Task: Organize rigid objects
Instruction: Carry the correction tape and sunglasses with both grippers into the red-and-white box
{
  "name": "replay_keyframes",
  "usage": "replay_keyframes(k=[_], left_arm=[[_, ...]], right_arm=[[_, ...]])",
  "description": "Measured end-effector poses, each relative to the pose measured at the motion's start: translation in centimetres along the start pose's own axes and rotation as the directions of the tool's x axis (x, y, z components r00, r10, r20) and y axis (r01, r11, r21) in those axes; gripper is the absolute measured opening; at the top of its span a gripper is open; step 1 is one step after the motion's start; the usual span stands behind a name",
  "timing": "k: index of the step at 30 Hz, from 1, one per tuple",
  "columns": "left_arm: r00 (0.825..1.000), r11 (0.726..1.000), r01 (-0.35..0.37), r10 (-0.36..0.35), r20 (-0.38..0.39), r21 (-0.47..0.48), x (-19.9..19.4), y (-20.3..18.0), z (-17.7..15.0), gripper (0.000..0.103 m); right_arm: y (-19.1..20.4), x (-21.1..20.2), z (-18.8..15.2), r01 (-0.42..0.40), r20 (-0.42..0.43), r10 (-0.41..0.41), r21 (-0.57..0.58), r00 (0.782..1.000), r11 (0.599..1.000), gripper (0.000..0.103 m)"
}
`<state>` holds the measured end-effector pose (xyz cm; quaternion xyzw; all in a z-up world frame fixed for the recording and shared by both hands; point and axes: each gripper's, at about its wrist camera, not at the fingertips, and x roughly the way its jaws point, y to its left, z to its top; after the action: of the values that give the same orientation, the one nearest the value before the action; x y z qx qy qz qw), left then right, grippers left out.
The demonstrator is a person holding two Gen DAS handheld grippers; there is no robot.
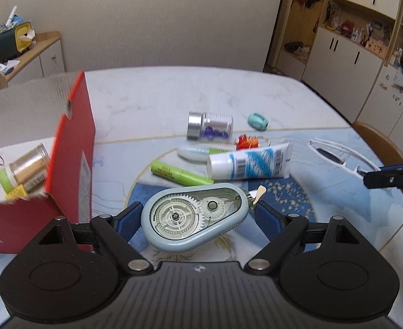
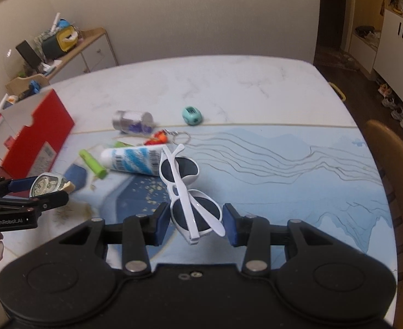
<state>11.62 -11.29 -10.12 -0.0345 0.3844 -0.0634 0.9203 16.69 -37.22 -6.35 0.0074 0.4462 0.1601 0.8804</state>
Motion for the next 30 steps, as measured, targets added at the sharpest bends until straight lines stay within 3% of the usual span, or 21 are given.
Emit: replay_keyframes(k=[12,18,30], left_arm=[[0.998,1.000,-0.011,0.012,0.067,-0.016,-5.4,2.3,2.5,0.088],[0.993,0.998,-0.049,0.054,0.101,-0.049,-7.6,6.0,3.5,0.088],[0.963,0.978,-0.176,0.195,0.183,-0.114,-11.0,15.8,6.0,0.088]], right_arm=[[5.1,-3.6,2.1,-0.045,0.066,0.048,-0.055,0.997,0.997,0.041],[9.0,-3.8,3.7,-0.091,0.086,0.100,-0.097,0.991,0.991,0.041],[19.2,-2.4,6.2,-0.159,0.089,0.183,-0.224,0.979,0.962,0.041]])
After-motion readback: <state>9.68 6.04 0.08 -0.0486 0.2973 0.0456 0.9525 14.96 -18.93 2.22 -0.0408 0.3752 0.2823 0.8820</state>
